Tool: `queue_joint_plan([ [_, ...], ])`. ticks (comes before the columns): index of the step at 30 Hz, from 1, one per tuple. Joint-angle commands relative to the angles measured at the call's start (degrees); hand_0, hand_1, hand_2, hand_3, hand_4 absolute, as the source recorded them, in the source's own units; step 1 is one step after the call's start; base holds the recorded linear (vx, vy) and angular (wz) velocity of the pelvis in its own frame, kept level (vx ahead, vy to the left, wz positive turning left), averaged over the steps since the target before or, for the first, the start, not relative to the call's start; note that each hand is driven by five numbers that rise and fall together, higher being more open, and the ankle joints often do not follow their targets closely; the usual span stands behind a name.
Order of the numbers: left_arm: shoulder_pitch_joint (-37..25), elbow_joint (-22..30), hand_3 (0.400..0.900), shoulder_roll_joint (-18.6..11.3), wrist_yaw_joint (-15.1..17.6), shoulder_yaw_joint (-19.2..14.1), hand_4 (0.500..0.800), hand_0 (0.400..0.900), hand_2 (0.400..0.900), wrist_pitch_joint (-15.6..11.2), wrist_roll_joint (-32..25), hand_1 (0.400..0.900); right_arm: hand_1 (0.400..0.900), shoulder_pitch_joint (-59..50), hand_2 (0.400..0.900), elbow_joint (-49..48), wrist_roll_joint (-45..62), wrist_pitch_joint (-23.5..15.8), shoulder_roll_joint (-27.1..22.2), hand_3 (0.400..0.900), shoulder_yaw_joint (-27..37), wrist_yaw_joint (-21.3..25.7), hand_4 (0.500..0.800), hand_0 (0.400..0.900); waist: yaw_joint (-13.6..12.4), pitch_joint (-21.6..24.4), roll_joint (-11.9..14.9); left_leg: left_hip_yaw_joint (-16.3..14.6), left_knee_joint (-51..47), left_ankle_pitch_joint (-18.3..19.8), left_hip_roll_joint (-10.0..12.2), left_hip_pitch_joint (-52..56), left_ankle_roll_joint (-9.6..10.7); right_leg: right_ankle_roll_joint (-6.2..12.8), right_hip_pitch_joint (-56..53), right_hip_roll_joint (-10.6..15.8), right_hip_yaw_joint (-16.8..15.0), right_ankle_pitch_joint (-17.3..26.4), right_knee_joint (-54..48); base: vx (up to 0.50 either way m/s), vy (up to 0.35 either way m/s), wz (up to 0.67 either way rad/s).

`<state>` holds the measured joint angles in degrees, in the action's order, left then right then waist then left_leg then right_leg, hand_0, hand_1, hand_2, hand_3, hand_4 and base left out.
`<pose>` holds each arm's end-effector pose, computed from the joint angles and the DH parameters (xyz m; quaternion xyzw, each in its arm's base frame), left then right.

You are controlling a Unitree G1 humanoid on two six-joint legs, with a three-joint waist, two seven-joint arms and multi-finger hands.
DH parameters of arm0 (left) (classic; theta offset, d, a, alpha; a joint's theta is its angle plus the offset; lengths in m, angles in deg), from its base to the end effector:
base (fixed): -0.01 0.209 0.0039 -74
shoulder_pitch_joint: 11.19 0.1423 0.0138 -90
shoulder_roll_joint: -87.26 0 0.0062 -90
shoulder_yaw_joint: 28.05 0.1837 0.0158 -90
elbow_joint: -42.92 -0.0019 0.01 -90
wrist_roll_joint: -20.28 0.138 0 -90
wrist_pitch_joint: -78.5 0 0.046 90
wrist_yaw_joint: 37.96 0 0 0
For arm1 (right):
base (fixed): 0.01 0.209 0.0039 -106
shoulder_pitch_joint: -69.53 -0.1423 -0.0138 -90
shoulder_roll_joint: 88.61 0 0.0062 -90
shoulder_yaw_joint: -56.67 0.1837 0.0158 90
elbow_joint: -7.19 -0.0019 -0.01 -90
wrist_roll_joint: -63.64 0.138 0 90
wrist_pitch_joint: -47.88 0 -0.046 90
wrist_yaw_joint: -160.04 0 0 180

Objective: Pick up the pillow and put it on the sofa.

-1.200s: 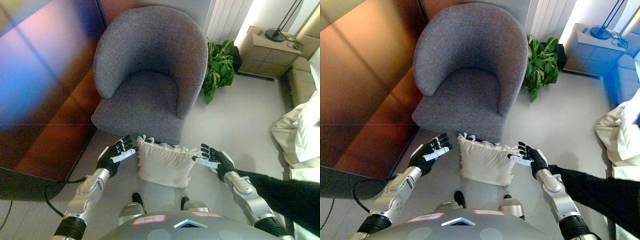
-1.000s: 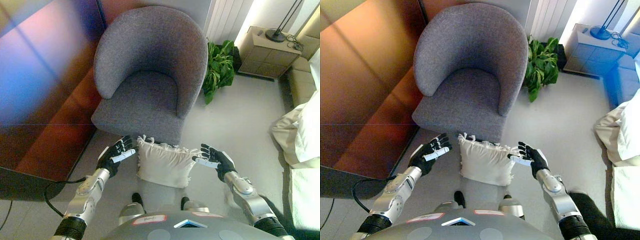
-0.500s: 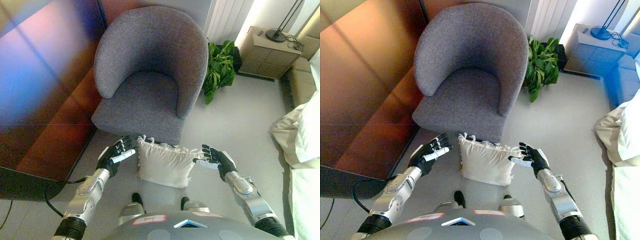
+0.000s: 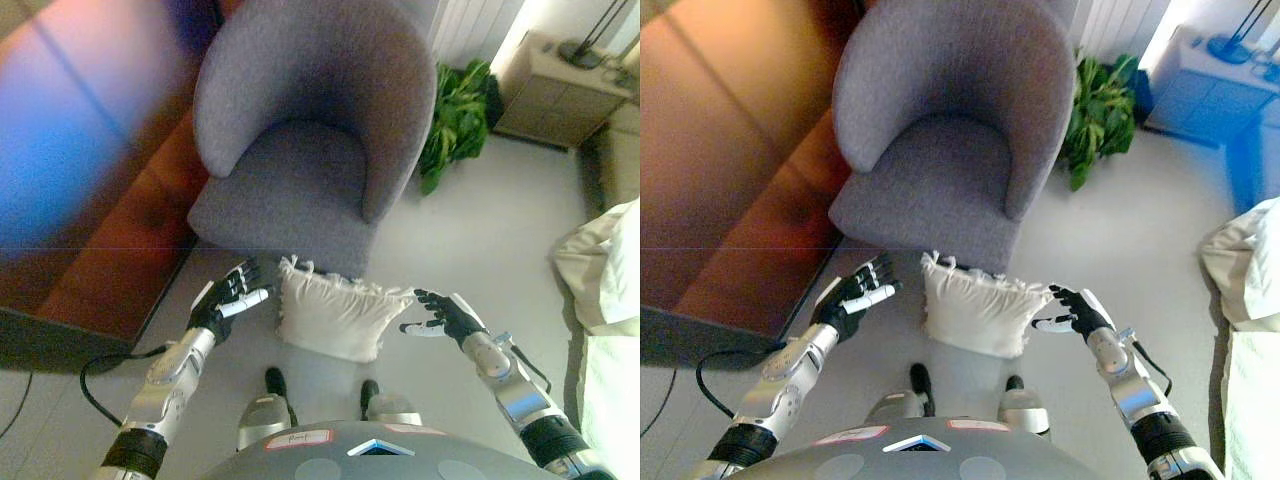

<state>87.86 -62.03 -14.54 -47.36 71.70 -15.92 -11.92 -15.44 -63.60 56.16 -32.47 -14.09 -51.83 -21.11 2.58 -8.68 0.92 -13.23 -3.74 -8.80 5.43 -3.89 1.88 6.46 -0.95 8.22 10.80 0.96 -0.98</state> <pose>0.1516 0.2390 -0.0116 -0.0456 0.1874 -0.0640 0.9791 0.1535 -0.2387 -0.0267 -0.3482 0.3148 0.1041 0.8768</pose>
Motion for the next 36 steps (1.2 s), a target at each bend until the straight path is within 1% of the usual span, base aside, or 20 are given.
queue_joint_plan([
  [1,-10.55,5.38,0.900,-4.07,1.10,-0.35,0.800,0.900,0.900,-9.88,-1.33,0.900,0.900,-11.93,0.900,-0.12,-2.65,-3.92,-3.34,0.900,-1.23,5.63,0.800,0.900,-2.34,-6.48,-0.02,2.95,13.37,8.94,1.41,-5.83,0.02,-2.08,10.00,-0.48,1.24,-4.31,14.62,-0.20,-0.067,0.07],
  [2,-11.83,5.78,0.900,-4.32,2.12,0.38,0.800,0.900,0.900,-11.12,-1.58,0.900,0.900,-13.56,0.900,0.00,-2.91,-4.41,-4.04,0.900,-2.06,6.82,0.800,0.900,-2.32,-8.26,-0.13,3.07,16.46,9.42,1.46,-8.46,0.05,-2.46,12.45,-0.19,1.06,-4.72,16.91,-0.19,-0.056,0.04],
  [4,-13.62,7.02,0.900,-4.65,3.62,1.50,0.800,0.900,0.900,-12.65,-1.92,0.900,0.900,-15.91,0.900,0.12,-3.80,-4.82,-5.27,0.900,-3.01,8.26,0.800,0.900,-2.23,-10.28,-0.48,3.16,21.11,10.67,1.46,-12.46,0.11,-3.22,16.02,0.11,0.91,-5.83,20.39,-0.15,-0.032,0.03],
  [7,-15.50,8.41,0.900,-5.09,4.90,2.52,0.800,0.900,0.900,-14.45,-2.30,0.900,0.900,-18.88,0.900,0.32,-5.85,-5.06,-7.16,0.900,-3.51,9.43,0.800,0.900,-1.98,-12.41,-0.92,3.21,27.13,12.75,1.54,-17.57,-0.05,-4.22,20.64,0.39,0.73,-7.61,25.60,-0.10,-0.026,0.07],
  [9,-17.02,9.26,0.900,-5.61,5.91,3.34,0.800,0.900,0.900,-15.35,-2.72,0.900,0.900,-20.80,0.900,0.69,-8.35,-5.31,-8.24,0.900,-4.00,11.12,0.800,0.900,-1.87,-13.68,-1.28,3.57,30.23,14.11,1.37,-20.58,-0.52,-4.71,23.58,0.87,0.53,-8.82,29.14,-0.10,-0.023,0.09],
  [11,-17.95,9.83,0.900,-6.25,6.34,3.74,0.800,0.900,0.900,-15.78,-3.56,0.900,0.900,-22.62,0.900,1.05,-9.85,-4.89,-9.04,0.900,-4.29,13.34,0.800,0.900,-1.83,-14.46,-1.52,3.72,32.72,15.37,1.19,-22.75,-1.10,-4.99,25.93,1.32,0.32,-9.87,32.03,-0.07,-0.032,0.10],
  [13,-18.93,10.77,0.900,-6.76,6.74,4.07,0.800,0.900,0.900,-16.04,-4.40,0.900,0.900,-24.86,0.900,1.21,-14.50,-4.44,-10.29,0.900,-4.57,17.28,0.800,0.900,-1.83,-15.68,-1.98,4.05,35.92,16.97,0.92,-25.76,-1.88,-5.48,29.42,1.69,-0.14,-11.57,36.91,-0.08,-0.042,0.09],
  [15,-19.20,11.39,0.900,-6.80,7.01,4.29,0.800,0.900,0.900,-16.10,-4.26,0.900,0.900,-26.21,0.900,1.15,-16.93,-3.48,-10.76,0.900,-4.64,19.85,0.800,0.900,-1.85,-16.17,-2.37,4.29,37.36,17.61,0.61,-27.56,-2.38,-5.71,31.58,1.77,-0.42,-12.32,39.33,-0.03,-0.030,0.07],
  [16,-19.21,11.56,0.900,-6.86,6.97,4.43,0.800,0.900,0.900,-16.12,-4.30,0.900,0.900,-26.69,0.900,1.12,-17.77,-2.78,-10.90,0.900,-4.73,20.86,0.800,0.900,-1.87,-16.43,-2.48,4.61,38.81,19.43,0.44,-27.64,-2.12,-5.27,31.79,1.84,-0.79,-13.98,41.10,-0.04,-0.024,0.07],
  [17,-19.37,11.84,0.900,-6.86,7.03,4.46,0.800,0.900,0.900,-16.06,-4.18,0.900,0.900,-27.31,0.900,1.19,-19.53,-2.23,-11.16,0.900,-4.59,22.80,0.800,0.900,-1.89,-16.53,-2.73,4.34,38.83,18.20,0.41,-28.89,-2.61,-5.89,33.05,1.79,-0.47,-12.96,41.42,-0.03,-0.030,0.07],
  [21,-19.82,12.68,0.900,-7.24,7.11,4.97,0.800,0.900,0.900,-15.85,-4.66,0.900,0.900,-29.54,0.900,2.21,-23.18,-0.27,-11.93,0.900,-4.38,26.21,0.800,0.900,-1.97,-17.45,-3.46,4.46,41.84,19.76,0.17,-30.81,-2.62,-6.01,34.90,1.92,-0.63,-14.38,44.93,-0.03,-0.038,0.07],
  [23,-19.90,12.93,0.900,-7.40,6.84,5.08,0.800,0.900,0.900,-15.87,-4.88,0.900,0.900,-30.18,0.900,2.43,-24.07,0.62,-12.02,0.900,-4.51,26.05,0.800,0.900,-1.99,-17.76,-3.69,4.46,42.83,20.26,0.13,-31.39,-2.60,-5.97,35.49,2.04,-0.75,-14.64,45.78,0.03,-0.040,0.05],
  [24,-19.93,13.26,0.900,-7.61,6.62,5.16,0.800,0.900,0.900,-15.97,-5.15,0.900,0.900,-30.53,0.900,2.58,-24.15,0.61,-12.26,0.900,-4.72,25.91,0.800,0.900,-2.02,-18.17,-3.85,4.72,44.49,22.26,0.02,-31.41,-2.27,-5.45,35.52,2.21,-1.10,-16.21,47.21,0.05,-0.036,0.04],
  [28,-20.42,14.57,0.900,-8.11,7.07,5.03,0.800,0.900,0.900,-16.55,-5.43,0.900,0.900,-32.29,0.900,2.78,-23.08,1.21,-13.20,0.900,-5.25,24.83,0.800,0.900,-2.10,-19.07,-4.49,4.07,47.29,23.24,0.22,-33.52,-2.63,-6.02,37.64,2.39,-1.09,-17.20,50.25,-0.01,-0.033,0.04],
  [33,-21.63,14.90,0.900,-7.87,7.02,5.68,0.800,0.900,0.900,-17.16,-4.83,0.900,0.900,-35.76,0.900,6.20,-19.92,0.06,-13.48,0.900,-6.44,24.07,0.800,0.900,-2.52,-19.85,-5.37,3.60,51.84,25.22,0.08,-36.25,-3.01,-6.73,40.90,2.95,-0.98,-19.24,55.81,-0.01,-0.051,0.11],
  [36,-21.76,15.46,0.900,-8.07,7.25,5.53,0.800,0.900,0.900,-17.54,-4.67,0.900,0.900,-37.19,0.900,6.71,-16.62,-1.06,-13.97,0.900,-6.96,22.33,0.800,0.900,-2.79,-20.27,-5.75,3.51,54.48,26.31,-0.07,-38.00,-3.28,-7.06,42.98,3.37,-0.81,-20.34,58.86,-0.02,-0.047,0.08],
])
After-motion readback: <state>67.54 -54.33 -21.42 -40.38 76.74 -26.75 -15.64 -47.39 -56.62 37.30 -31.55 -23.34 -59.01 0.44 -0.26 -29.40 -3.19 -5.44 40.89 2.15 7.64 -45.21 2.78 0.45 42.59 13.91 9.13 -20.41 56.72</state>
